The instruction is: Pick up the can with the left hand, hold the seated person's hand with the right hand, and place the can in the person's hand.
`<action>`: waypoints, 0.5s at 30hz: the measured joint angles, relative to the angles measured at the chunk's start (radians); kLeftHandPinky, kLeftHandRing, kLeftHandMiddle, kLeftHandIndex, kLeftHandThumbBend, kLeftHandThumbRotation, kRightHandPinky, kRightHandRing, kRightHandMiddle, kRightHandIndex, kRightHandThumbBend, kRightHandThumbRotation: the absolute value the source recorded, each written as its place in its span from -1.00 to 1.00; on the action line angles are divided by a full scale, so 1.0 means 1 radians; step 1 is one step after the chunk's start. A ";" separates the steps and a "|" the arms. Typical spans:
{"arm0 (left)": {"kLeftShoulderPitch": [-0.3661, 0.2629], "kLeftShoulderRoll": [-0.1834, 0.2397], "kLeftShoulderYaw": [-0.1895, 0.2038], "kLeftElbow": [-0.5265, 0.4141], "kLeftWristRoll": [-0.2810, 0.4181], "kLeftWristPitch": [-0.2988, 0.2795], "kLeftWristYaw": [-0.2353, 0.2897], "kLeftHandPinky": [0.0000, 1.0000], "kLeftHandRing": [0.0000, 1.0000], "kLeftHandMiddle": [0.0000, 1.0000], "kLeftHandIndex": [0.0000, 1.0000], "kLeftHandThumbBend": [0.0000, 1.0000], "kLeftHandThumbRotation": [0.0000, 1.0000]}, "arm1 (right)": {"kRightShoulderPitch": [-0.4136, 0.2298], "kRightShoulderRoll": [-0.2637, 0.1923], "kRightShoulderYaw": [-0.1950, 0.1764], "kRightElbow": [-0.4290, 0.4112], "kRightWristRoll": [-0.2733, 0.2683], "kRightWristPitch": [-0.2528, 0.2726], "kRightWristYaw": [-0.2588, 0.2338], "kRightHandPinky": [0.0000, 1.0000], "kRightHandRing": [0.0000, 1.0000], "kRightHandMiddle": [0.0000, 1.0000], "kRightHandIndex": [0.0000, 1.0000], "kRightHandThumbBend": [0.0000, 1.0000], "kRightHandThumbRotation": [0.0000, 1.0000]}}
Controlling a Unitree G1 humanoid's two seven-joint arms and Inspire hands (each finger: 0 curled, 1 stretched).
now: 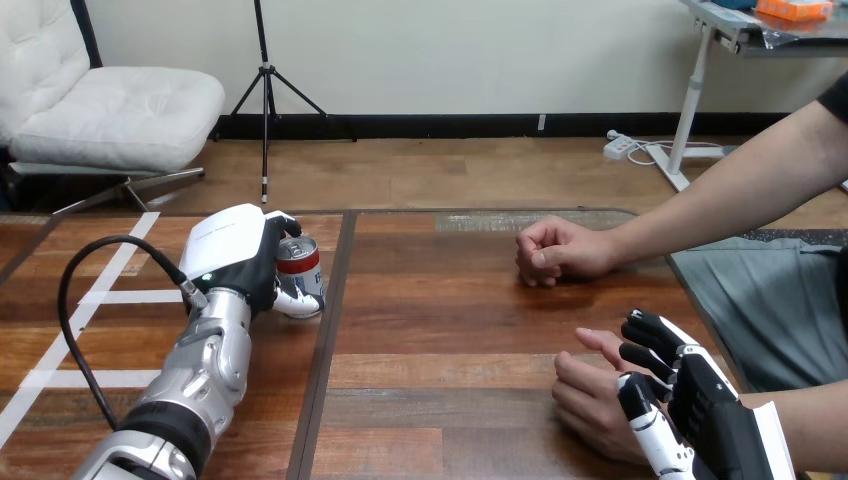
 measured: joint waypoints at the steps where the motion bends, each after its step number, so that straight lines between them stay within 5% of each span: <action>1: 0.000 0.001 0.000 0.000 0.000 -0.002 0.000 0.28 0.48 0.54 0.48 0.55 -1.00 | 0.000 0.000 0.000 -0.001 0.000 0.000 0.000 0.50 0.63 0.68 0.66 0.10 0.28; 15: -0.010 0.023 0.003 0.000 0.000 -0.025 -0.031 0.19 0.42 0.51 0.45 0.56 -1.00 | 0.010 0.000 0.001 -0.006 0.004 0.000 0.002 0.52 0.64 0.69 0.66 0.09 0.24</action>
